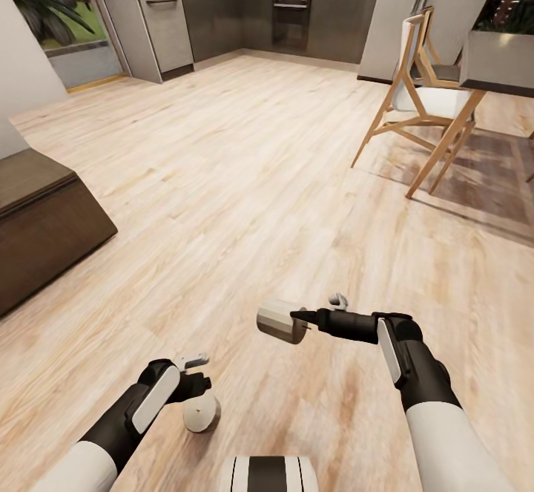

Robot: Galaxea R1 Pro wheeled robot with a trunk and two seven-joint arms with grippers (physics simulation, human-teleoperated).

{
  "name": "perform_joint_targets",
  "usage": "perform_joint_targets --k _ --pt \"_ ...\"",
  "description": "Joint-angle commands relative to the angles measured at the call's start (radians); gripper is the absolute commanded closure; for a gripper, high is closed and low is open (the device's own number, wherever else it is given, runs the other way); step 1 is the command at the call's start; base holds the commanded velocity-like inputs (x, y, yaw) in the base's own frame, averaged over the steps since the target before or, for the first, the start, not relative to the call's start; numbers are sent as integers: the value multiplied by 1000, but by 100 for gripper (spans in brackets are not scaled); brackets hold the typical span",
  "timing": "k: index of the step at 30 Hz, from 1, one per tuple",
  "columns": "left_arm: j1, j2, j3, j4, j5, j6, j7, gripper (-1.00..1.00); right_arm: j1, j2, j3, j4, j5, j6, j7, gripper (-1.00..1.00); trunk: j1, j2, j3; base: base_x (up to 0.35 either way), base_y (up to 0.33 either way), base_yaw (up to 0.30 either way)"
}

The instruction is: Place each of the two pumpkins and all three candles from the living room inside a cabinet in the living room (use any cabinet), then make sure every cabinet is closed, and position the cauldron so it is next to a table in the living room.

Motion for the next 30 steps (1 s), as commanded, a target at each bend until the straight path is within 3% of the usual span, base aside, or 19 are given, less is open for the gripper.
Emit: perform_joint_targets --k 1,15,23,25,30 --pt "-1 1 -4 -1 10 0 10 -100 -1 1 -3 0 -1 9 3 100 0 0 -1 225 2 0" --pt "-1 2 -4 -1 10 -1 10 -100 -1 1 -3 0 -1 9 1 100 0 0 -1 68 0 0" --pt "-1 3 -2 -1 10 -7 10 -100 -1 1 -2 -1 -3 9 4 100 4 -2 -32 1 0 0" --pt "-1 3 -2 -1 10 -8 10 -100 -1 0 0 -5 -5 9 25 100 5 -3 -39 0 0 0" --pt "-1 1 -4 -1 10 -13 10 -100 -1 -7 1 -17 1 9 193 100 7 -4 -59 0 0 0"
